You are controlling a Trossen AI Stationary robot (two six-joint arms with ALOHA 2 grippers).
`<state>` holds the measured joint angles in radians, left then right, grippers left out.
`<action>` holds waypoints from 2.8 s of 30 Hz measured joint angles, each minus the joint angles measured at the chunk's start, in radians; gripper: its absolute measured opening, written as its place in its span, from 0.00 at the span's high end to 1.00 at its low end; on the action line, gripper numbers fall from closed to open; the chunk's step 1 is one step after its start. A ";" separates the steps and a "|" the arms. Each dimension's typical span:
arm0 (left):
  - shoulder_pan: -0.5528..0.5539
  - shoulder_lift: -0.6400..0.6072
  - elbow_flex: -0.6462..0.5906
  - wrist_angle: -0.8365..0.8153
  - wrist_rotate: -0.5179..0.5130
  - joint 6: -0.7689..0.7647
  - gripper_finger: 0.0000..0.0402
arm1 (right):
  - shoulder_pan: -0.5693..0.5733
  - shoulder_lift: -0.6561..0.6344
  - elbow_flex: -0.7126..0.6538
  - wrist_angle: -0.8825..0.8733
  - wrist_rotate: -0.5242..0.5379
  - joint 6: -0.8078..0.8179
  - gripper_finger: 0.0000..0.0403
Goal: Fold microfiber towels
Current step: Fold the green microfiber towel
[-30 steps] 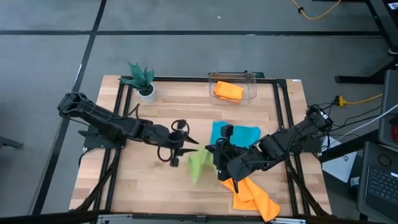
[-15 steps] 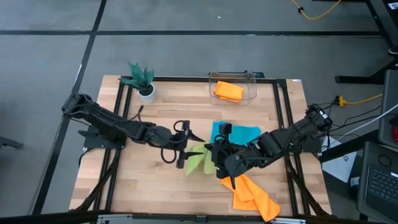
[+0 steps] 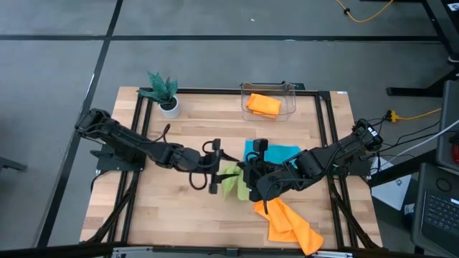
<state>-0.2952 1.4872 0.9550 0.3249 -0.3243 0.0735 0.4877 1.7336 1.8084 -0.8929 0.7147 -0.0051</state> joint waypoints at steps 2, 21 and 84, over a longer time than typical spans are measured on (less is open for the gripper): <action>0.011 0.015 0.000 -0.003 0.020 -0.015 0.48 | 0.000 0.000 0.000 0.008 0.009 -0.008 1.00; -0.013 0.181 0.000 -0.365 0.002 -0.334 0.48 | 0.000 0.000 0.000 0.011 0.026 -0.022 1.00; -0.393 -0.033 0.736 -1.776 -0.048 -1.000 1.00 | 0.083 0.000 0.001 -0.006 -0.115 -0.051 1.00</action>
<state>-0.6887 1.4541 1.6909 -1.4509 -0.3724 -0.9267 0.5707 1.7336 1.8092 -0.8989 0.5995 -0.0560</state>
